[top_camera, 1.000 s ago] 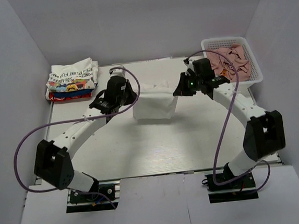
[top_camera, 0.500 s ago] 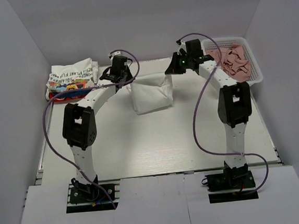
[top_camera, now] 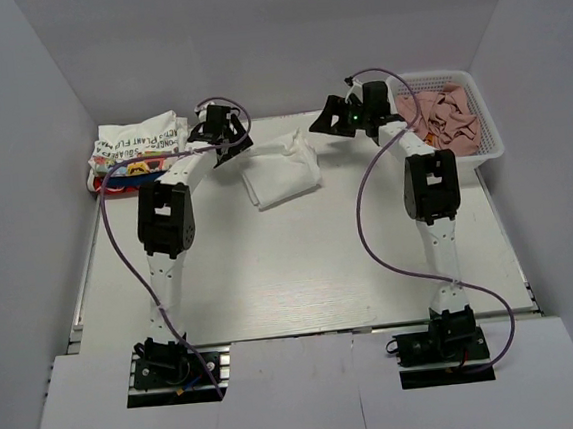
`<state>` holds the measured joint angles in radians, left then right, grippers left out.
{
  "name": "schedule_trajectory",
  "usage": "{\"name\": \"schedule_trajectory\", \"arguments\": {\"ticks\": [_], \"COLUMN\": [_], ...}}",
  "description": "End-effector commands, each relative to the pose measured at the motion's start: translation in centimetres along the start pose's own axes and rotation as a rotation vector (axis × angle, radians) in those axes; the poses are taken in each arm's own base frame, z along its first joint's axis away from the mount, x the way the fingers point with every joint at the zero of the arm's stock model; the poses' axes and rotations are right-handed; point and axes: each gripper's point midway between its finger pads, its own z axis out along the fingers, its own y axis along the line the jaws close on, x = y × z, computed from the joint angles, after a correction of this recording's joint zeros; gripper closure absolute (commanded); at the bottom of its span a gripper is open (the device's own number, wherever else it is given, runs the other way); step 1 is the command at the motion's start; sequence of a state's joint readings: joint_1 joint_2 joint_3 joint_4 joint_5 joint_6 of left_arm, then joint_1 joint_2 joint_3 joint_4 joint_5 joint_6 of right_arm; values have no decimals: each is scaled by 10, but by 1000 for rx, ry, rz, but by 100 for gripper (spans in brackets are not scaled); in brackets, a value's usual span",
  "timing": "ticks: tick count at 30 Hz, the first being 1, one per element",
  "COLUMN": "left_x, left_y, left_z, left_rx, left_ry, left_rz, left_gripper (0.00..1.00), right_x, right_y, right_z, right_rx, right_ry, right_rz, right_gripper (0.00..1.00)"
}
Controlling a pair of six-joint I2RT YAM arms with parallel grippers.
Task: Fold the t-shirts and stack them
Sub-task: Fold the long partially folded tshirt into a neat square
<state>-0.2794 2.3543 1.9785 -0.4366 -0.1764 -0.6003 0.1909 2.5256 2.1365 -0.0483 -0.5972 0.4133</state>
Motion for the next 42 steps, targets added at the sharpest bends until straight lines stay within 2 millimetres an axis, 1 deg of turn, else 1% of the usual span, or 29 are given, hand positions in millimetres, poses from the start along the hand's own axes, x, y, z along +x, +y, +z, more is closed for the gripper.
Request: {"name": "schedule_trajectory", "arguments": {"ticks": [1,2,3,5,7,8,9,10,12,15,17,19,20,21,22,24,25,26,28,29,30,34,35,36,37,38,39,40,42], "left_x": [-48,-52,-53,-63,-62,-57,-51,-47,-38,-3,1,19,9,16,12,9,4,6,10,18,15,29,30,41,40,45,68,82,96], "left_y": [-15,-17,-23,-27,-36,-36,-47,-49,-64,-73,-78,-71,-70,-69,-64,-61,-53,-51,-52,-50,-54,-56,-58,-58,-66,-69,-55,-57,-45], "left_z": [-23,-25,-27,-37,-49,-48,-51,-50,-53,-35,-27,-2,-2,7,12,21,30,33,39,44,45,52,49,47,33,25,23,13,-18], "left_rx": [52,57,83,97,135,149,196,209,284,368,385,362,363,369,362,341,310,303,311,310,328,355,363,379,401,407,361,362,344], "left_ry": [-100,-108,-102,-121,-126,-122,-106,-100,-68,43,61,94,80,92,89,66,42,50,53,71,61,114,130,174,180,186,224,248,271], "left_rz": [-51,-52,-52,-56,-53,-52,-31,-30,-18,-21,-29,-29,-49,-49,-73,-76,-84,-75,-65,-64,-64,-51,-51,-50,-25,7,26,53,59], "left_gripper": [1,0,0,0,0,0,0,0,0,0,0,0,0,0,0,0,0,0,0,0,0,0,0,0,0,0,0,0,0], "right_x": [-45,-50,-32,-28,-8,-11,-6,2,11,35,45,61,65,70,69,84,93,96,113,125,132,150,166,157,159,169,188,172,225], "right_y": [59,71,66,92,95,110,113,118,125,128,130,124,118,117,117,98,91,85,65,58,47,37,29,38,41,44,41,67,60], "right_z": [-29,-37,-37,-49,-48,-54,-53,-54,-50,-41,-35,-28,-23,-21,-19,-10,-6,-4,7,11,16,17,11,5,3,-7,-16,-26,-52], "right_rx": [-97,-112,-105,-145,-142,-172,-183,-204,-234,-276,-301,-318,-313,-319,-322,-294,-283,-267,-225,-201,-167,-138,-118,-117,-104,-78,-58,-82,-52], "right_ry": [-94,-101,-62,-50,-16,-21,-9,9,35,95,105,127,137,153,158,185,200,206,232,263,272,306,331,315,313,324,349,316,381], "right_rz": [-162,-194,-168,-211,-198,-221,-220,-205,-187,-132,-111,-93,-83,-72,-69,-33,-14,3,35,62,84,147,169,142,125,108,117,60,111], "right_gripper": [10,10,10,10,10,10,10,10,10,10,10,10,10,10,10,10,10,10,10,10,10,10,10,10,10,10,10,10,10]}}
